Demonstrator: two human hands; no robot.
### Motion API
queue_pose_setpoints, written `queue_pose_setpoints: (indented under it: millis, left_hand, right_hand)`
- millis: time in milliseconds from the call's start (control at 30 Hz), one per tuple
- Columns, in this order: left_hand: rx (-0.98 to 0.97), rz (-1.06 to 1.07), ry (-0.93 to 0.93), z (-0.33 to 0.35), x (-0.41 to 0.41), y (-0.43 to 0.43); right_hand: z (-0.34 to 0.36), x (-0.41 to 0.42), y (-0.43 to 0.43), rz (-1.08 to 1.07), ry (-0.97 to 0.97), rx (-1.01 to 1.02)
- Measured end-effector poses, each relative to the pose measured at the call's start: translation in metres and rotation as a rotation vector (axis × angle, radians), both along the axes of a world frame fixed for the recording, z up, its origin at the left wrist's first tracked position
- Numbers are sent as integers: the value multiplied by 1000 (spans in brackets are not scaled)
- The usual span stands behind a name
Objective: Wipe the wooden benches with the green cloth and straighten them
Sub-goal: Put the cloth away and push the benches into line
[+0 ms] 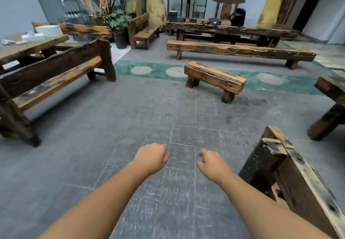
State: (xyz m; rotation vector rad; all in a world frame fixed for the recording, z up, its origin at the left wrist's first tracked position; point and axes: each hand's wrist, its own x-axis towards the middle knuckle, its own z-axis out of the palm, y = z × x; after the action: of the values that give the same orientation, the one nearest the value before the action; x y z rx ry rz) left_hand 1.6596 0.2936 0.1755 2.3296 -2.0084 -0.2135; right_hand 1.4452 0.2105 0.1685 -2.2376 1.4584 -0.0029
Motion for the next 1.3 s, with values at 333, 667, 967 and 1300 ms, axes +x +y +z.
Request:
queue_pose_setpoints:
  millis: [333,667,967,1300]
  left_hand:
    - [38,39,3,0,143,-231]
    - [132,124,-46,-7,296,-490]
    - [144,145,41,-34,403,-692]
    - [137,81,78,-38,585,-979]
  right_hand:
    - [-18,132,-230,-18,2,-27]
    - [-48,282,-509,-18,-19,101]
    - [-64,413,-696,43,-10,157]
    - [-46,589,-981,-64,0,95]
